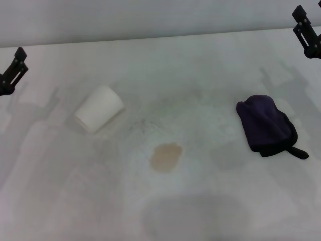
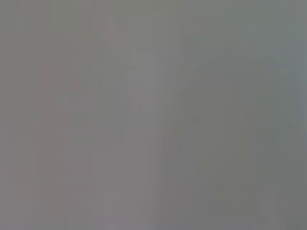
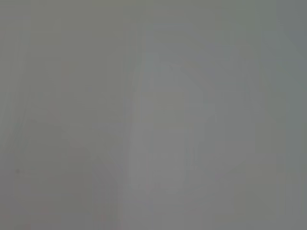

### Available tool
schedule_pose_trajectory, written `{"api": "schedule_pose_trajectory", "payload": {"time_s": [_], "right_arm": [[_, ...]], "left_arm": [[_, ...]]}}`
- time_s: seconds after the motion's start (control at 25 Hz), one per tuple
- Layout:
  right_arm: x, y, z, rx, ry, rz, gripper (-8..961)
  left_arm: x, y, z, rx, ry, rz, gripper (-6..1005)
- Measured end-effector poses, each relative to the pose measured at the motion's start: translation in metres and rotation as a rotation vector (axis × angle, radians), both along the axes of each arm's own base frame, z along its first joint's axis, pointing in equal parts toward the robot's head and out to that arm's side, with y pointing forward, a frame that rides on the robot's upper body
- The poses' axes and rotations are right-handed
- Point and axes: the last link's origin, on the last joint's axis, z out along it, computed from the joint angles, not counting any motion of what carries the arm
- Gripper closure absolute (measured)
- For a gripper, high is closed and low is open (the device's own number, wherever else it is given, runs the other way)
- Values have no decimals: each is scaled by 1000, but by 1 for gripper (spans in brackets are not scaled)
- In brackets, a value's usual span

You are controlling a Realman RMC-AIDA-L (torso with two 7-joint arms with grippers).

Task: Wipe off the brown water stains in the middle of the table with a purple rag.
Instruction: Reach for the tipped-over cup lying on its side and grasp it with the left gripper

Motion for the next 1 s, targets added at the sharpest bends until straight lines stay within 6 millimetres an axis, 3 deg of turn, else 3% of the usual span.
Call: {"api": "schedule_pose_trajectory", "payload": {"time_s": [0.36, 0.68, 1.0], "right_arm": [[1, 0, -1, -2, 1, -3, 344], [1, -1, -1, -5, 1, -3, 346], [0, -1, -2, -9, -1, 0, 348]], "left_arm": [[6, 8, 16, -232, -30, -45, 132], [15, 12, 56, -502, -15, 14, 135], [31, 15, 86, -693, 112, 109, 135]]}}
